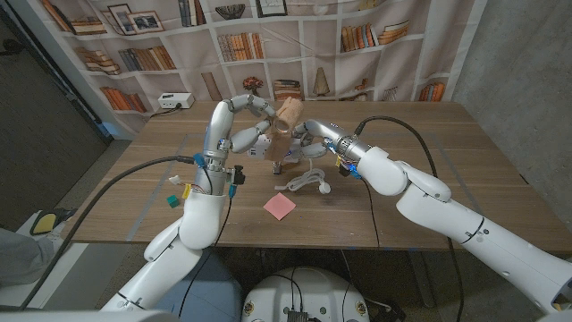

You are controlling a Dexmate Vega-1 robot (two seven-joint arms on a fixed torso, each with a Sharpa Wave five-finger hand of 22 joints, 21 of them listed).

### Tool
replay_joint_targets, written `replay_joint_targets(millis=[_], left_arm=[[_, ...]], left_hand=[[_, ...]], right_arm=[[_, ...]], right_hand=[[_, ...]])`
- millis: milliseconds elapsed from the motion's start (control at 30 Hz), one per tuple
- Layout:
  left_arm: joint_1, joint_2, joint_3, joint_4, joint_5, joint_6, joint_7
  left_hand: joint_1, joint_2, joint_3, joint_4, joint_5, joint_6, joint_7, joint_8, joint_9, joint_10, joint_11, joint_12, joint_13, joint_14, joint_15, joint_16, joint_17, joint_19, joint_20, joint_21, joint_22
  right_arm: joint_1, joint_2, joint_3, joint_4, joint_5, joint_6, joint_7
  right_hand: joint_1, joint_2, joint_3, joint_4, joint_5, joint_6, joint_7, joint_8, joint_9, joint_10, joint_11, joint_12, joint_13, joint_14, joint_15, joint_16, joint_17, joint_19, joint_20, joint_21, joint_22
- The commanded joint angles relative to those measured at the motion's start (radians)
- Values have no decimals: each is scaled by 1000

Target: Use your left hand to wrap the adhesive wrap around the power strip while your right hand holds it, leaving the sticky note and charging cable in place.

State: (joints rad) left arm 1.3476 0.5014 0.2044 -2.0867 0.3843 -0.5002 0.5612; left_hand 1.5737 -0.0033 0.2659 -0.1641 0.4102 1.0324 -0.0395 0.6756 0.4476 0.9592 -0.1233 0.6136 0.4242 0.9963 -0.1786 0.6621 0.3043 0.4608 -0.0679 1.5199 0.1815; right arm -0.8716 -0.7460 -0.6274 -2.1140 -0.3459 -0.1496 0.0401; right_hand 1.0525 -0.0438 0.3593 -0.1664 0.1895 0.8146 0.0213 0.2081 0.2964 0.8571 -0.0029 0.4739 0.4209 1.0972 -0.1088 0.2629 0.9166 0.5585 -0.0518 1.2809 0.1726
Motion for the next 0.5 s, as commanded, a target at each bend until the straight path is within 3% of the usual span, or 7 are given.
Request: replay_joint_targets(millis=[33,500], left_arm=[[30,-19,-3,-17,-15,-11,-30],[47,-35,14,-12,14,-6,-35]], left_hand=[[14,0,-3,1,3,1,4,-5,4,-1,-1,1,4,-5,0,5,4,-2,-1,-4,2],[11,0,-2,3,4,4,4,-6,1,3,-1,1,0,0,-4,2,0,1,2,0,3]], right_arm=[[13,-7,11,24,43,6,3],[37,-13,13,63,68,29,-1]], right_hand=[[135,143,39,7,6,100,-88,9,4,134,-131,6,75,90,-121,5,2,2,-82,-1,3],[133,144,39,9,6,99,-89,8,3,134,-129,5,77,84,-120,2,1,-2,-84,-3,2]])
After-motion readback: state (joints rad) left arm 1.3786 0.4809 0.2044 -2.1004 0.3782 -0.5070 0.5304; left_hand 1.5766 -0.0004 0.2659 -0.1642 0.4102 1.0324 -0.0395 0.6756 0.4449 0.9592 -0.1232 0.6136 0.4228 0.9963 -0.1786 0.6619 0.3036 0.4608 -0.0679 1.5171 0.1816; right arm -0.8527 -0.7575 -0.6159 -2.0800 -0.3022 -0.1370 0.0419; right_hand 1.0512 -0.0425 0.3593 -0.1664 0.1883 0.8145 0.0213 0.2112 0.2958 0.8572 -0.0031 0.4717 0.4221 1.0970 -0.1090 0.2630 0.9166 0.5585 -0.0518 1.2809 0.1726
